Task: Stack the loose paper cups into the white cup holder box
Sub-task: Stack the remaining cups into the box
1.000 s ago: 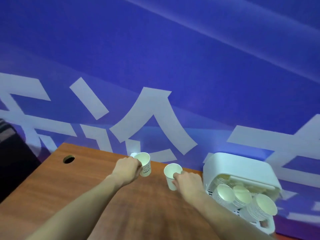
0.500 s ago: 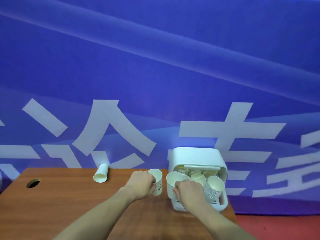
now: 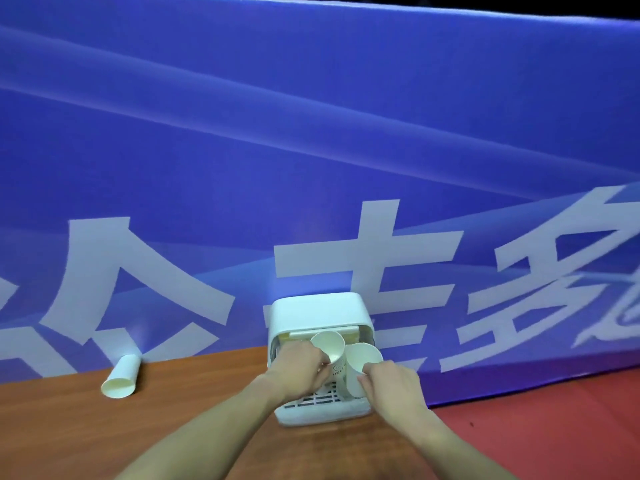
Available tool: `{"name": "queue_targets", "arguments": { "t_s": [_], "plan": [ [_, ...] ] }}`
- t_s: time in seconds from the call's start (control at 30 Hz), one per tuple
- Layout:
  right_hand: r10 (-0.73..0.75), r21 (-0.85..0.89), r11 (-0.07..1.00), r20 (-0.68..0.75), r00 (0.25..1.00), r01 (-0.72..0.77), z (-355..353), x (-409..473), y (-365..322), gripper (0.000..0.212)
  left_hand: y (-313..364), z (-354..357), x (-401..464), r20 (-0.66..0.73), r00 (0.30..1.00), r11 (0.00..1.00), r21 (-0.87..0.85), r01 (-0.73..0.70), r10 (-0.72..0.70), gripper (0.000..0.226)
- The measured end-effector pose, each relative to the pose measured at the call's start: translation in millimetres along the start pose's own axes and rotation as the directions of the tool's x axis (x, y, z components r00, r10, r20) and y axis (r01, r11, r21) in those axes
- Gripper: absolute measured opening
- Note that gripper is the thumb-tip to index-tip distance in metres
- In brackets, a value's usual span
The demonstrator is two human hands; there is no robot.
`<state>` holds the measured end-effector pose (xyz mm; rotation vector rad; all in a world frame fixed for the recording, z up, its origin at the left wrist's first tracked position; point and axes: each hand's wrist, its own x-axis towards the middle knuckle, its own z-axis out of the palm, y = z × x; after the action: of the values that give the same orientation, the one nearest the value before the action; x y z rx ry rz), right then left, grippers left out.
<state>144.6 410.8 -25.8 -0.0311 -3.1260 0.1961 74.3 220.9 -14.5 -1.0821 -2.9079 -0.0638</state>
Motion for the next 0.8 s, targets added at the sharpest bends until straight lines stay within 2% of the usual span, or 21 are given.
{"name": "queue_targets", "arguments": {
  "t_s": [0.2, 0.43, 0.8],
  "plan": [
    [0.065, -0.013, 0.998, -0.024, 0.998, -0.065, 2.6, -7.4, 45.2, 0.029, 27.5, 9.5, 31.4, 0.025, 0.998, 0.995, 0.08, -0.051, 0.049, 0.039],
    [0.107, 0.015, 0.994, -0.005, 0.994, -0.107, 8.7, -0.9, 77.0, 0.023, 41.3, 18.6, 52.3, 0.082, 0.995, 0.981, 0.176, -0.079, 0.065, 0.033],
    [0.074, 0.016, 0.997, 0.002, 0.997, -0.074, 30.3, 21.1, 87.6, 0.027, 42.1, 30.8, 64.6, 0.159, 0.983, 0.967, 0.221, -0.129, 0.095, 0.035]
  ]
}}
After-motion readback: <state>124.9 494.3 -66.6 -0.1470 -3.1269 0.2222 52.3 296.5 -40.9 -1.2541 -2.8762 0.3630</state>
